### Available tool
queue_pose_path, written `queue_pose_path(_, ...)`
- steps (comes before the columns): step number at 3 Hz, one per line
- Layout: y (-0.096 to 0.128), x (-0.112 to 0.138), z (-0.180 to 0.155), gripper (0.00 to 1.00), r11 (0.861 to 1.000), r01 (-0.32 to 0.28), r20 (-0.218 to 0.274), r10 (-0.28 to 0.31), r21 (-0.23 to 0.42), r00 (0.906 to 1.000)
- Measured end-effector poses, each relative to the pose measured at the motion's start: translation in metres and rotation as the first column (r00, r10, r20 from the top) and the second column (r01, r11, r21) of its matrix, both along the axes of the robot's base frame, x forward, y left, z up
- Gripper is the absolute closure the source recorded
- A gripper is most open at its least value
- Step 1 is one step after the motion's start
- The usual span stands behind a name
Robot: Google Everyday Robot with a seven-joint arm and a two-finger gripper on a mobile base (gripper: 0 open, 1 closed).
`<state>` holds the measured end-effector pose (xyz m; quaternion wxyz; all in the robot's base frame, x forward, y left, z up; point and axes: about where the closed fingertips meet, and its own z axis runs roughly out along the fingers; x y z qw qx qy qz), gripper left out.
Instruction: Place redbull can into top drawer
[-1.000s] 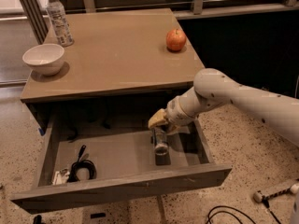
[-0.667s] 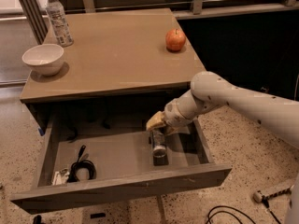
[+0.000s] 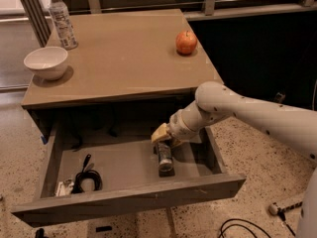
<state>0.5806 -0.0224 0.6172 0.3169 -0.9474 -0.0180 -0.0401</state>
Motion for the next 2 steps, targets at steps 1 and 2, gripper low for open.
queue_pose_path(1, 0.0002, -0.0013, -0.0101, 1.0, 1.0, 0.005, 0.0, -0.005, -0.026, 1.0)
queue_pose_path(2, 0.0003, -0.0013, -0.0105, 0.82, 1.0, 0.005, 0.0, -0.005, -0.026, 1.0)
